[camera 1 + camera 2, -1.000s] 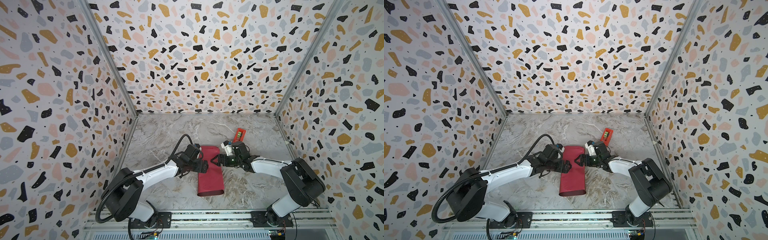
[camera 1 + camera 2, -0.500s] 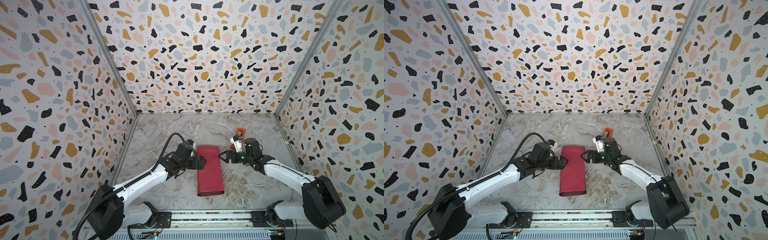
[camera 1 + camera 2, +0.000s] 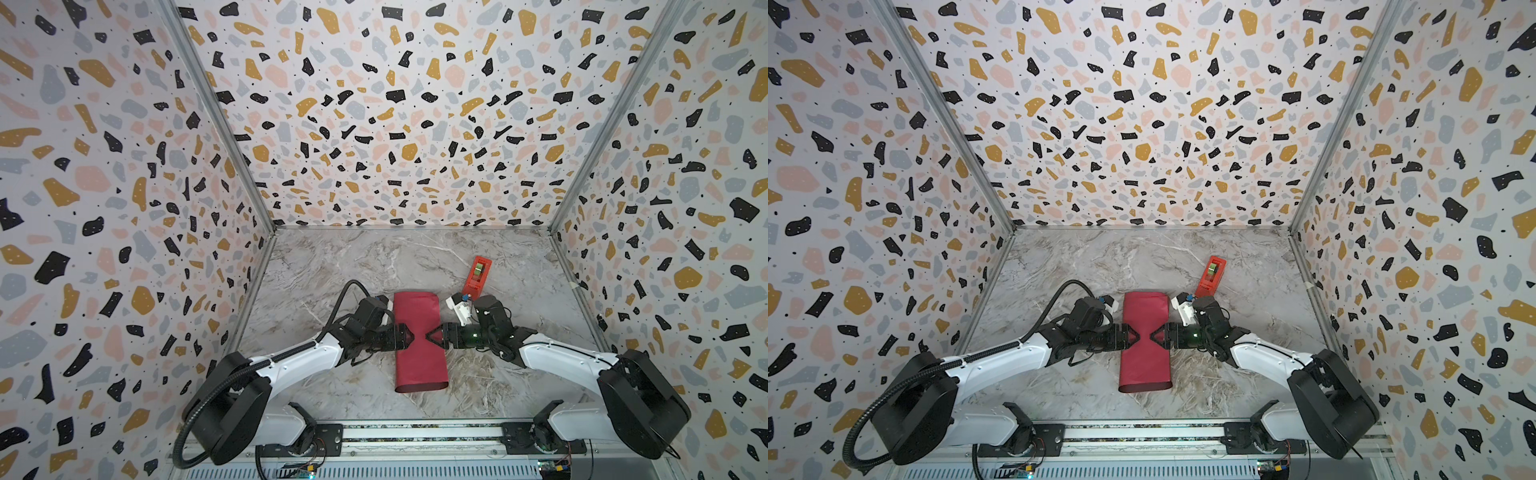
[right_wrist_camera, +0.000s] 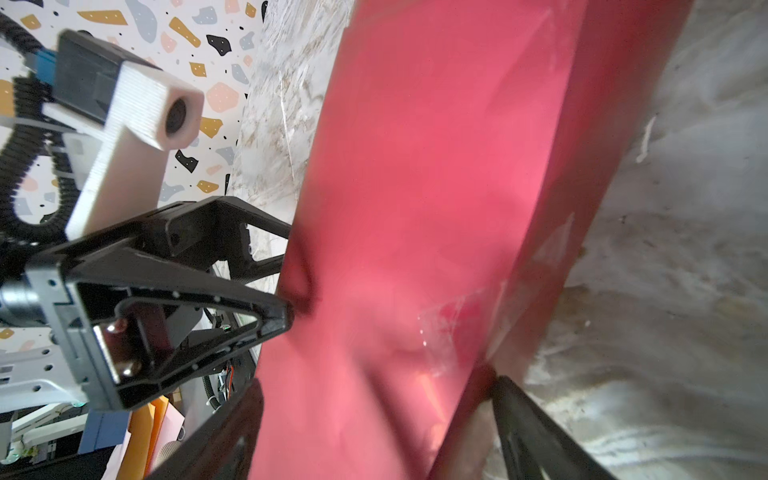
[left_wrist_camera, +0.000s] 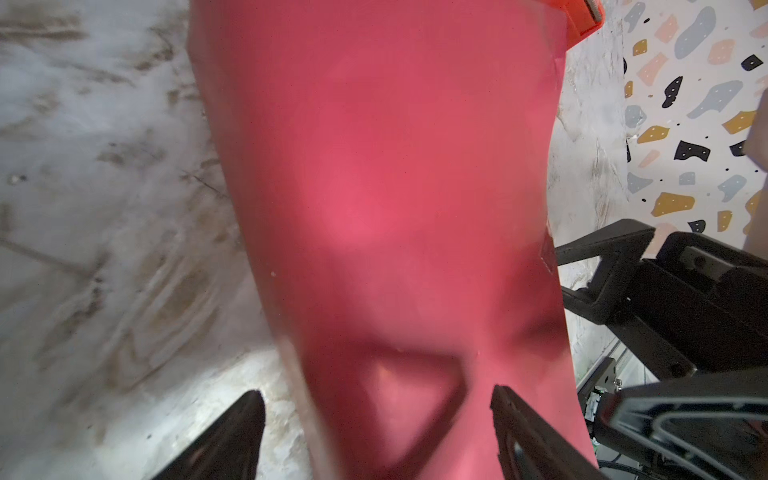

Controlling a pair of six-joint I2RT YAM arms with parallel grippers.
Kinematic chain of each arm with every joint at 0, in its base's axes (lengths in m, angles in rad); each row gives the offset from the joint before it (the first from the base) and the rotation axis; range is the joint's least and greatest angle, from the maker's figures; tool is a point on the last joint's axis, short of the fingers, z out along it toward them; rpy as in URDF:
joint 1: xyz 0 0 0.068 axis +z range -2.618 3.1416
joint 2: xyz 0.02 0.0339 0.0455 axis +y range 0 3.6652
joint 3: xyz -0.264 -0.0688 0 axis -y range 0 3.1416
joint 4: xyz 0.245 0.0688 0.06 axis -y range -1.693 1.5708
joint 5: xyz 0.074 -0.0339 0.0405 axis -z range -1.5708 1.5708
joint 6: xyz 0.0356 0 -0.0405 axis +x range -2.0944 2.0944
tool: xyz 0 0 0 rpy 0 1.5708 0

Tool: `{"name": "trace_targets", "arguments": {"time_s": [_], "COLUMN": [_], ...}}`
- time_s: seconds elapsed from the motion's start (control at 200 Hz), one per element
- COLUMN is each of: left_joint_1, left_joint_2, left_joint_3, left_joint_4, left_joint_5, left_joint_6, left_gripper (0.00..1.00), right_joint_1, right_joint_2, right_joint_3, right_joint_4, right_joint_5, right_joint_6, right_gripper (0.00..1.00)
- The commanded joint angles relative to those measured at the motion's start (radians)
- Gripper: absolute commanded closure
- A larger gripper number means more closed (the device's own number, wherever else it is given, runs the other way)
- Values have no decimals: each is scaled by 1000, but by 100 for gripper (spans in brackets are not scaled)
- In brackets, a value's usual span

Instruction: Wrap the gift box in paper

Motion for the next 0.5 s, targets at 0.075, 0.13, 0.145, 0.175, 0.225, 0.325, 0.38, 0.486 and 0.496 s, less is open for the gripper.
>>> {"name": "trace_targets", "arguments": {"time_s": [0.075, 0.13, 0.145, 0.175, 0.225, 0.325, 0.38, 0.486, 0.496], "left_joint_1": [20, 30, 33, 39, 49, 71, 83, 92, 92], "left_joint_2": [71, 96, 103, 117, 136, 152, 143, 113, 111], "left_joint_3": [73, 91, 96, 106, 123, 152, 159, 160, 158], "left_joint_4": [53, 48, 48, 46, 39, 15, 12, -16, -19], "left_joint_5": [-1, -7, -8, -12, -17, -39, -44, -64, -67], "left_joint_6": [10, 23, 26, 32, 44, 75, 85, 110, 113], "left_gripper": [15, 15, 15, 15, 14, 12, 10, 7, 7], "right_joint_1": [-8, -17, -21, -28, -45, -80, -98, -107, -107], "right_joint_2": [66, 93, 101, 117, 141, 159, 152, 98, 91], "right_joint_3": [94, 121, 130, 145, 170, 197, 204, 196, 193], "right_joint_4": [57, 62, 63, 59, 52, 22, -7, -91, -98], "right_joint_5": [7, 6, 8, 7, 2, 9, 18, 72, 77], "right_joint_6": [17, 7, 4, -3, -16, -50, -77, -138, -144], "right_gripper": [18, 19, 19, 20, 21, 21, 19, 12, 12]}}
